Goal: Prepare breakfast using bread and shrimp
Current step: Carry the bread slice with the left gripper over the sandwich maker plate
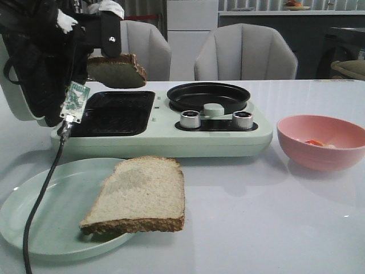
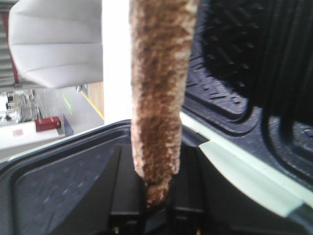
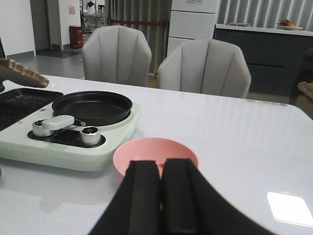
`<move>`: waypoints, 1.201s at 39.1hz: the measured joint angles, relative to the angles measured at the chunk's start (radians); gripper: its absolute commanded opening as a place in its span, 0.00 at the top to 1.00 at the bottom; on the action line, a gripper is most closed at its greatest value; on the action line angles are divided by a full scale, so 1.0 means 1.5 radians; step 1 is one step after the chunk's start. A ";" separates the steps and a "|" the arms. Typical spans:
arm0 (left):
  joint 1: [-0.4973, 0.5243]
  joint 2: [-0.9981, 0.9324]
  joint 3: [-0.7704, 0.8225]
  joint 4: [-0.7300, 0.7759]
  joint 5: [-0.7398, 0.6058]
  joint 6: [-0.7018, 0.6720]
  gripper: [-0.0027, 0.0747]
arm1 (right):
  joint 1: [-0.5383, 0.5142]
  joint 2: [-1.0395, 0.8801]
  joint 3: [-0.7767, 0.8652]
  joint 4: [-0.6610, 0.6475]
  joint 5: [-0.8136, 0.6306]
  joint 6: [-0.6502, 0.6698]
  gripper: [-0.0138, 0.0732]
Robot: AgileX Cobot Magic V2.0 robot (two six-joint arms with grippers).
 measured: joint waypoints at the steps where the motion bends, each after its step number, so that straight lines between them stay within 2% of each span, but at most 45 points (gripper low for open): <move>1: 0.001 0.004 0.000 0.000 -0.001 0.003 0.82 | 0.000 0.000 0.000 0.000 0.000 0.000 0.68; 22: 0.010 0.085 -0.026 0.006 -0.005 0.008 0.82 | 0.000 0.000 0.000 0.000 0.000 0.000 0.68; 33: 0.015 0.090 -0.035 0.008 -0.026 0.009 0.82 | 0.000 0.000 0.000 0.000 0.000 0.000 0.68; 47: 0.017 0.095 -0.041 0.010 -0.012 0.002 0.80 | 0.000 0.000 0.000 0.000 0.000 0.000 0.68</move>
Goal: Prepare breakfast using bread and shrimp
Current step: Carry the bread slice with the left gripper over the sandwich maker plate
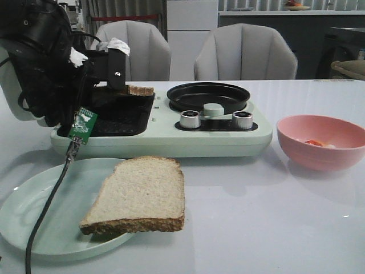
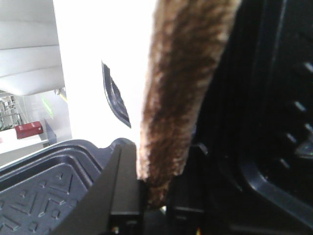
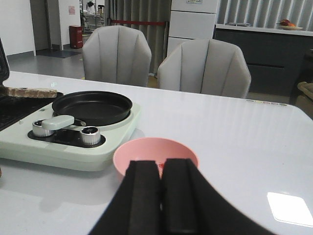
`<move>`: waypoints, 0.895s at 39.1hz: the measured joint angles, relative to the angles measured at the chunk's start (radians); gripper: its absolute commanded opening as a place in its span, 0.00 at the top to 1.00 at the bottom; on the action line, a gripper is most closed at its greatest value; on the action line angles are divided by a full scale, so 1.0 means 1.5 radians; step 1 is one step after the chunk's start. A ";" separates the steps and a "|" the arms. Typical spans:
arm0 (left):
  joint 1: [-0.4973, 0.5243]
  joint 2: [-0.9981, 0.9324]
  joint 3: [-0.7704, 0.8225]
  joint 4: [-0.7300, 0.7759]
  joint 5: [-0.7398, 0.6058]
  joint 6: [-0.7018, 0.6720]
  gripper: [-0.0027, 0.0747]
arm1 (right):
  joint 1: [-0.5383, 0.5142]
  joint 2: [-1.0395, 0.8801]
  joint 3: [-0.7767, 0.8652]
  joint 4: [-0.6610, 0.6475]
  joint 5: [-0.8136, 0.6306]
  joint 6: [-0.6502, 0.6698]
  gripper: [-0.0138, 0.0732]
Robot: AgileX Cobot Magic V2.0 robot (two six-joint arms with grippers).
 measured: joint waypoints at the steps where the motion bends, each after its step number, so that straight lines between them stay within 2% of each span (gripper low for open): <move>1: 0.000 0.001 0.000 0.001 0.005 0.000 0.80 | 0.000 0.000 0.000 0.000 0.000 0.000 0.68; 15: 0.000 0.003 -0.001 0.001 0.028 -0.024 0.80 | 0.000 0.000 0.000 0.000 0.000 0.000 0.68; 18: 0.000 0.003 -0.001 0.001 0.023 -0.030 0.77 | 0.000 0.000 0.000 0.000 0.000 0.000 0.68; 22: 0.000 0.003 -0.001 0.001 0.021 -0.041 0.64 | 0.000 0.000 0.000 0.000 0.000 0.000 0.68; 30: 0.000 0.003 -0.002 0.004 0.022 -0.055 0.18 | 0.000 0.000 0.000 0.000 0.000 0.000 0.68; 32: 0.000 0.003 -0.004 0.006 0.031 -0.056 0.13 | 0.000 0.000 0.000 0.000 0.000 0.000 0.68; 35: -0.005 0.003 -0.009 0.010 0.055 -0.058 0.12 | 0.000 0.000 0.000 0.000 0.000 0.000 0.68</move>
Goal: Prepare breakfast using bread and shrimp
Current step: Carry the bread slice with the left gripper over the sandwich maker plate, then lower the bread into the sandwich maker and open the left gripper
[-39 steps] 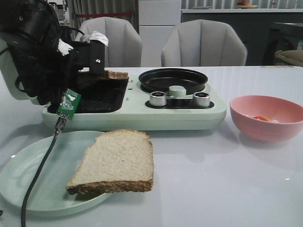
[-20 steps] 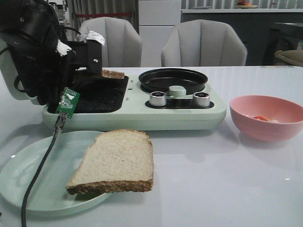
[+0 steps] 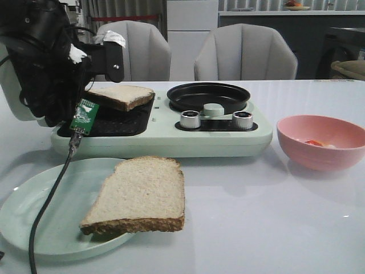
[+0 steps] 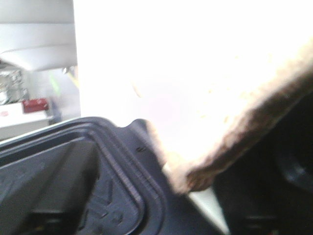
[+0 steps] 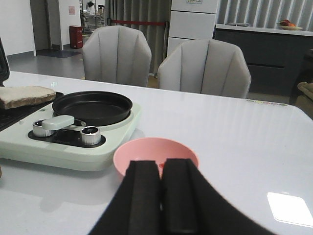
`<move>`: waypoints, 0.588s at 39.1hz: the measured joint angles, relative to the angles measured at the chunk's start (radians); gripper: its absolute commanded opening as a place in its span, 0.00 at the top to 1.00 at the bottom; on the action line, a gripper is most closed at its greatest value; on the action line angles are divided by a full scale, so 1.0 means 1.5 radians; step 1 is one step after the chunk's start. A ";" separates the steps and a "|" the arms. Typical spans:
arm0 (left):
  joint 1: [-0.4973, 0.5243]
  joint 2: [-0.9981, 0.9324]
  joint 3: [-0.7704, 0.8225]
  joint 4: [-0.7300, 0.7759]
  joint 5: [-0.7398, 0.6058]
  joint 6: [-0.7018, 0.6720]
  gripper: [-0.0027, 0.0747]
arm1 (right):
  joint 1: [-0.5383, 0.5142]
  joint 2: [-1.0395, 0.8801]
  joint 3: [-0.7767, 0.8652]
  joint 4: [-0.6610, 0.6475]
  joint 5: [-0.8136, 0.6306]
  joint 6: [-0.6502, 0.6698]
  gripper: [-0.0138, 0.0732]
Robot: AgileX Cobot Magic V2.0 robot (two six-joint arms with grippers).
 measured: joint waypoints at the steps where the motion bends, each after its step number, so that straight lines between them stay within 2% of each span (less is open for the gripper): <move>1: -0.004 0.000 0.000 0.000 0.009 0.000 0.12 | 0.000 0.000 0.000 0.000 0.000 0.000 0.68; 8: -0.027 -0.001 0.000 0.000 0.047 -0.001 0.17 | 0.000 0.000 0.000 0.000 0.000 0.000 0.68; 15: -0.046 -0.014 0.006 -0.018 0.041 -0.001 0.23 | 0.000 0.000 0.000 0.000 0.000 0.000 0.68; 20: -0.050 -0.041 0.007 -0.083 0.027 0.007 0.30 | 0.000 0.000 0.000 0.000 0.000 0.000 0.68; 23: -0.050 -0.061 0.007 -0.152 0.026 0.048 0.34 | 0.000 0.000 0.000 0.000 0.000 0.000 0.68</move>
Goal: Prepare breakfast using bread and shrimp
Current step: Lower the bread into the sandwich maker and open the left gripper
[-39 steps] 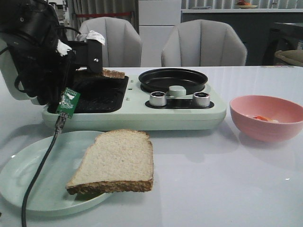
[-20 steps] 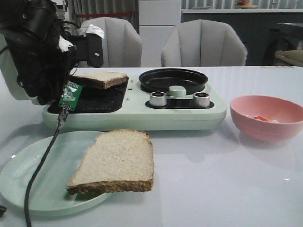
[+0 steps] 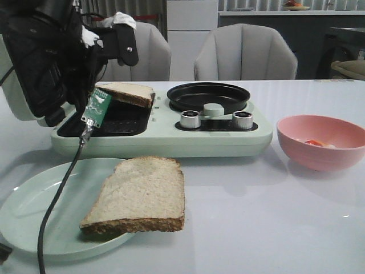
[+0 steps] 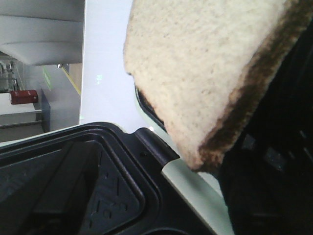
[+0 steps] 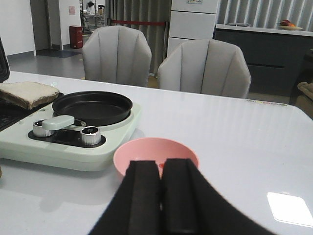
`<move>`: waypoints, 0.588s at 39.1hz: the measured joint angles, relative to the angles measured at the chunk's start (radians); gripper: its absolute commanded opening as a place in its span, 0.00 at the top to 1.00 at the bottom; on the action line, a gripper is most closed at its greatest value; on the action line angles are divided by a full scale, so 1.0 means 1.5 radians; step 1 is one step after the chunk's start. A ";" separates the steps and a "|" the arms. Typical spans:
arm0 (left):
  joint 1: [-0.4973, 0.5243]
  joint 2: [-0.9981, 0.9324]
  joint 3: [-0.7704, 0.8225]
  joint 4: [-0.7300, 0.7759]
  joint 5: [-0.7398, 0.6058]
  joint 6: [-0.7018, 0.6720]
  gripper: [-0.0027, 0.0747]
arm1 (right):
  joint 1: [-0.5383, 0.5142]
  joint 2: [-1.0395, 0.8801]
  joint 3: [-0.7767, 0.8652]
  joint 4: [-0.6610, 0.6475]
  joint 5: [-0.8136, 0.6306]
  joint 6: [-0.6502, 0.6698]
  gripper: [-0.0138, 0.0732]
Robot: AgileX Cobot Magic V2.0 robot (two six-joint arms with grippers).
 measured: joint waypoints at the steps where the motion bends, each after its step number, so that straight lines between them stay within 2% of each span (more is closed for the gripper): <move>1: 0.000 -0.006 0.000 -0.024 0.001 0.023 0.35 | 0.000 0.000 0.000 0.000 0.000 0.000 0.68; 14: 0.007 -0.086 0.000 -0.493 0.060 0.320 0.36 | 0.000 0.000 0.000 0.000 0.000 0.000 0.68; 23: 0.012 -0.155 0.002 -0.685 0.096 0.374 0.36 | 0.000 0.000 0.000 0.000 0.000 0.000 0.68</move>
